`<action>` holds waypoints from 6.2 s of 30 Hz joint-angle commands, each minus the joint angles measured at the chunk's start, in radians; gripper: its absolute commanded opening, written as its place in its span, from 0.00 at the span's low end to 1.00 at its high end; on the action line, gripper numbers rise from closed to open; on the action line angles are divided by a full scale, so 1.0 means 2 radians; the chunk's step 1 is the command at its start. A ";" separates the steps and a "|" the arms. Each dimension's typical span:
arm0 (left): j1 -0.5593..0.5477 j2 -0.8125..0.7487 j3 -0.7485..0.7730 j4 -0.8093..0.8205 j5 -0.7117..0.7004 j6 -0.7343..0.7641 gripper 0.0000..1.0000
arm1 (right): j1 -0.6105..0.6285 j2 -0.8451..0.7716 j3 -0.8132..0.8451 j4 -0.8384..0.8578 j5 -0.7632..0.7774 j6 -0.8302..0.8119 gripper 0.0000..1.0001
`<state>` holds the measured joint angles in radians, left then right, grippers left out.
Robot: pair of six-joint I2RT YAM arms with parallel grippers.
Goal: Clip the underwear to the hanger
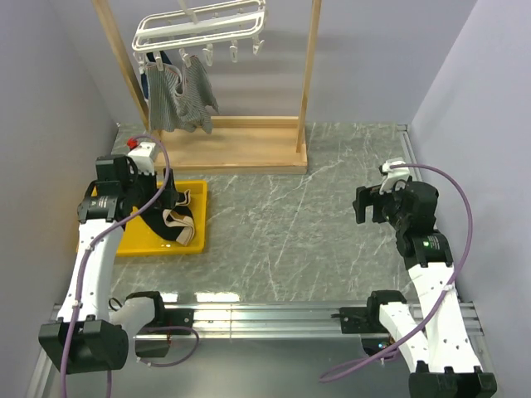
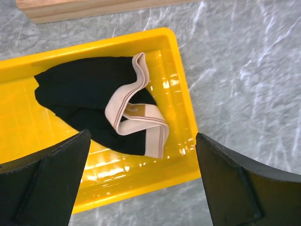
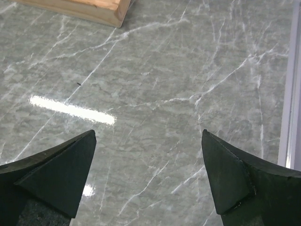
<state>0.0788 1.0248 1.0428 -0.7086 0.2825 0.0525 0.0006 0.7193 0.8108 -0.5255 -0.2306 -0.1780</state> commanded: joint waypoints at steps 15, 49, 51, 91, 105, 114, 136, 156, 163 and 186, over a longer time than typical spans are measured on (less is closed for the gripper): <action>-0.085 0.077 -0.038 0.030 -0.069 0.227 0.86 | 0.003 0.069 0.045 -0.052 -0.066 -0.018 1.00; -0.158 0.215 -0.024 0.150 -0.192 0.344 0.02 | 0.003 0.095 0.120 -0.105 -0.143 -0.048 1.00; -0.157 0.206 -0.013 0.134 -0.164 0.336 0.00 | 0.002 0.093 0.128 -0.106 -0.151 -0.056 1.00; -0.272 0.101 0.175 -0.051 0.406 0.504 0.00 | 0.193 0.108 0.149 0.163 -0.445 0.211 0.84; -0.288 0.125 0.167 0.048 0.399 0.357 0.00 | 0.291 0.142 0.144 0.182 -0.345 0.168 0.77; -0.294 0.145 0.162 0.117 0.389 0.256 0.00 | 0.310 0.158 0.124 0.237 -0.268 0.201 0.73; -0.299 0.195 0.186 0.211 0.371 0.106 0.01 | 0.323 0.153 0.109 0.228 -0.142 0.137 0.52; -0.249 0.041 -0.075 0.146 0.291 0.257 0.86 | 0.312 0.117 0.127 0.155 -0.073 0.077 0.00; -0.298 -0.048 -0.221 0.218 0.188 0.369 0.86 | 0.307 0.120 0.095 0.168 -0.062 0.085 0.00; -0.398 0.120 -0.329 0.666 0.006 0.400 0.88 | 0.290 0.127 0.089 0.171 -0.086 0.088 0.00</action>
<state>-0.7044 1.2121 0.3210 0.4767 0.3267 0.8692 0.5907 0.9714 0.9924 -0.2283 -0.3862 0.0017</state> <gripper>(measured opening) 0.888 0.019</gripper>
